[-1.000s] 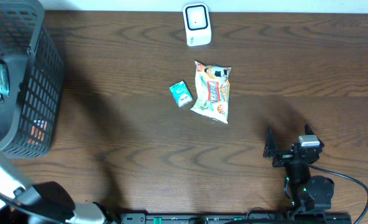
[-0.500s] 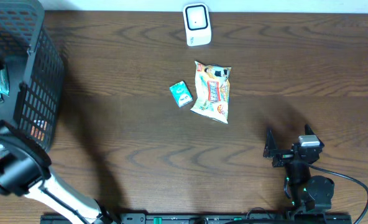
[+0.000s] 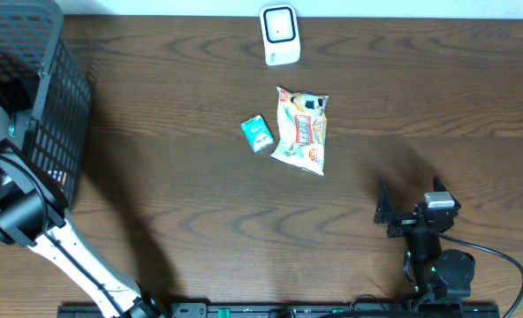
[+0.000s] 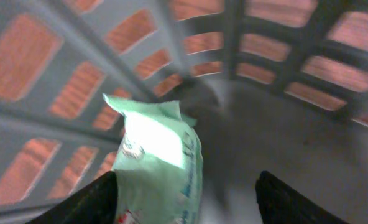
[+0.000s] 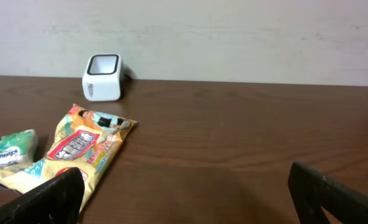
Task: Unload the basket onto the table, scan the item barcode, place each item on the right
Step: 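Reach into the basket and grasp the light green wipes pack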
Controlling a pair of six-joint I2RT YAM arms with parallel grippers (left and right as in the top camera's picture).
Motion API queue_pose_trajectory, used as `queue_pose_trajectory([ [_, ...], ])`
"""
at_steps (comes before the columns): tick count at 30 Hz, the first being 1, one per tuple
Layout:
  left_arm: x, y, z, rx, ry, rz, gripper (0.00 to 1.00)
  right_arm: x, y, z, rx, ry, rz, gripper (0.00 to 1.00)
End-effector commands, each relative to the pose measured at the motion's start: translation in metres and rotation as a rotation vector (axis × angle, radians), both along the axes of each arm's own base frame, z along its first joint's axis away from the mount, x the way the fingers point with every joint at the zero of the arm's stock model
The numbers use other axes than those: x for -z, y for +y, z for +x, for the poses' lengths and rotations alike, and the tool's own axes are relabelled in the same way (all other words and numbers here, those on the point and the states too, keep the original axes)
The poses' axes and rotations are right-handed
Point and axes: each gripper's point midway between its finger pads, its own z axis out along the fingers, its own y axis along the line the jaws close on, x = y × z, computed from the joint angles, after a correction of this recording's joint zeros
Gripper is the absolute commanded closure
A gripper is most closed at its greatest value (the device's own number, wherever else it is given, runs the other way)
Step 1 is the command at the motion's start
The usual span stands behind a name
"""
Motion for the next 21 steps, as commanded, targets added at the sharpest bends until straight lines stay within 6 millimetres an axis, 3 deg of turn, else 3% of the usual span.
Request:
queue_pose_trajectory([
  [1, 0.030, -0.011, 0.003, 0.044, 0.030, -0.048, 0.32, 0.000, -0.003, 0.000, 0.011, -0.001, -0.012, 0.01],
  [5, 0.052, -0.015, -0.003, 0.043, 0.072, -0.082, 0.34, 0.000, -0.003, 0.000, 0.011, -0.001, -0.012, 0.01],
  [7, 0.056, -0.017, -0.006, 0.043, 0.088, -0.094, 0.59, 0.000, -0.003, 0.000, 0.011, -0.001, -0.012, 0.01],
  [12, 0.048, -0.019, -0.008, 0.025, 0.082, -0.107, 0.93, 0.000, -0.003, 0.000, 0.011, -0.001, -0.012, 0.01],
  [15, 0.022, -0.018, -0.007, -0.013, 0.037, -0.113, 0.93, 0.000, -0.003, 0.000, 0.011, -0.001, -0.012, 0.01],
  [17, -0.010, -0.017, -0.005, -0.065, -0.032, -0.120, 0.93, 0.000, -0.003, 0.000, 0.011, -0.001, -0.012, 0.01],
  [21, -0.106, -0.020, -0.009, -0.212, -0.249, -0.164, 0.93, 0.000, -0.003, 0.000, 0.011, -0.001, -0.012, 0.01],
])
